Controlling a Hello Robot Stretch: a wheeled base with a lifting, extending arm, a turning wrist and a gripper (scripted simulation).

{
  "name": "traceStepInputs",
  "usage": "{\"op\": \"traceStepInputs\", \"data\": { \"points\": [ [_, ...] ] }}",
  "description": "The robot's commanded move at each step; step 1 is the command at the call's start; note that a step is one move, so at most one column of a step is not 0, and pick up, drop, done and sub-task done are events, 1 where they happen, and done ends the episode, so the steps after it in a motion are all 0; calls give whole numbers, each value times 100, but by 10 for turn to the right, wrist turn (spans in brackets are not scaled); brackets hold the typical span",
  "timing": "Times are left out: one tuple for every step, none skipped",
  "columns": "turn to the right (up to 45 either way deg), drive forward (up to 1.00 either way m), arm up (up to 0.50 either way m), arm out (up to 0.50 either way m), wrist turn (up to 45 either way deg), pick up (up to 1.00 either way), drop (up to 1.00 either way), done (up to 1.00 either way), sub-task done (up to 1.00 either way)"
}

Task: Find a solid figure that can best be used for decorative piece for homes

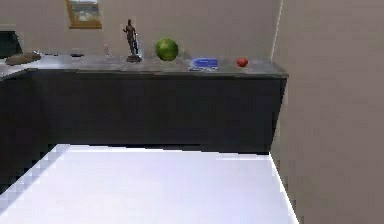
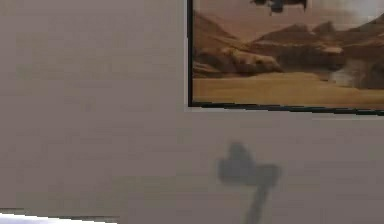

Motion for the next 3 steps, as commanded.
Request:
{"op": "traceStepInputs", "data": {
  "points": [
    [0,100,0,0,0,0,0,0,0],
    [90,0,0,0,0,0,0,0,0],
    [0,15,0,0,0,0,0,0,0]
  ]
}}
